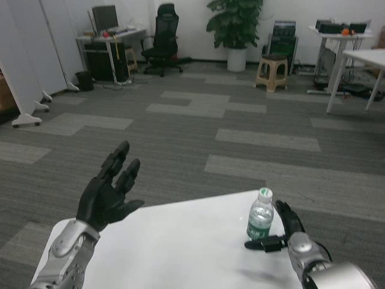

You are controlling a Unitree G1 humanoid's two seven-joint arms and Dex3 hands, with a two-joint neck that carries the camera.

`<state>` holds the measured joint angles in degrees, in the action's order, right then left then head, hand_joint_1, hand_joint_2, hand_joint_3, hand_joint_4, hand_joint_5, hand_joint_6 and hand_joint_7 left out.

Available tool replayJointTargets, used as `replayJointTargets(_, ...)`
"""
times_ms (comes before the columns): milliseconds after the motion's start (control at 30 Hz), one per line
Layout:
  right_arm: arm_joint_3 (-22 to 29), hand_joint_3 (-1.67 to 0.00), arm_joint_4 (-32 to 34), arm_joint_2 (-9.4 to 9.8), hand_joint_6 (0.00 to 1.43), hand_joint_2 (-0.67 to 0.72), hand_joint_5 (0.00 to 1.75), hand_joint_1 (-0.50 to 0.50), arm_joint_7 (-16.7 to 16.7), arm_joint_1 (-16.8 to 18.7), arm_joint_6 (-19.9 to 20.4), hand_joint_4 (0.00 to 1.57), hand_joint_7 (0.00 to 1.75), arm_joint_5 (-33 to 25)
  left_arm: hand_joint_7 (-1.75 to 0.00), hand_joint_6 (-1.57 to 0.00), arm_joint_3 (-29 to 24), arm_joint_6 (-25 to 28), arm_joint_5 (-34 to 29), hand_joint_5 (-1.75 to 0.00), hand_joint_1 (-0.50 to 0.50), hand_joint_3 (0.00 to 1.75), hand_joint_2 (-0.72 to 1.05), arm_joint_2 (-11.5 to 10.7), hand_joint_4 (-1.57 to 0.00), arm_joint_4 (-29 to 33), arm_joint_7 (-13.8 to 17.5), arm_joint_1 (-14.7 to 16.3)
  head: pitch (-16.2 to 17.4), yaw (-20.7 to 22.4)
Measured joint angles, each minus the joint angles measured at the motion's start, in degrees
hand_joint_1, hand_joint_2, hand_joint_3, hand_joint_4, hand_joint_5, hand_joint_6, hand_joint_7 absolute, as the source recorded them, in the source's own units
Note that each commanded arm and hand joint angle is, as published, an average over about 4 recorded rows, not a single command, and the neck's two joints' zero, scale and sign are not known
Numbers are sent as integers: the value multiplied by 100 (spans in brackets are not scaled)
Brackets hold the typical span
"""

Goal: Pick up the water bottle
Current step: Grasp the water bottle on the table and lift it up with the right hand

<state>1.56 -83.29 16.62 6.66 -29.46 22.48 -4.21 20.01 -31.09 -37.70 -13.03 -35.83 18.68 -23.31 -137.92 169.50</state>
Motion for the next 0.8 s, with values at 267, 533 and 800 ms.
replayJointTargets(267, -72, -16, 11, -47, 0, -3, 0, -17, 27, 0, -1, 0, 0, 55, 0, 0, 49, -1, 0, 0, -32, 9, 60, 1, 0, 38, 0, 13, 869, -250)
replayJointTargets(533, -76, -16, 12, -58, 0, -3, 0, -17, 28, 0, -1, 0, 0, 56, 0, 0, 57, -1, 0, 0, -32, 9, 60, 1, 0, 38, 0, 14, 1439, -332)
replayJointTargets(800, -101, -16, 27, -72, 0, -3, 0, -17, 29, 0, -1, 0, 0, 56, 0, 0, 69, -1, -1, 0, -32, 9, 60, 1, 0, 38, 0, 15, 1514, -437)
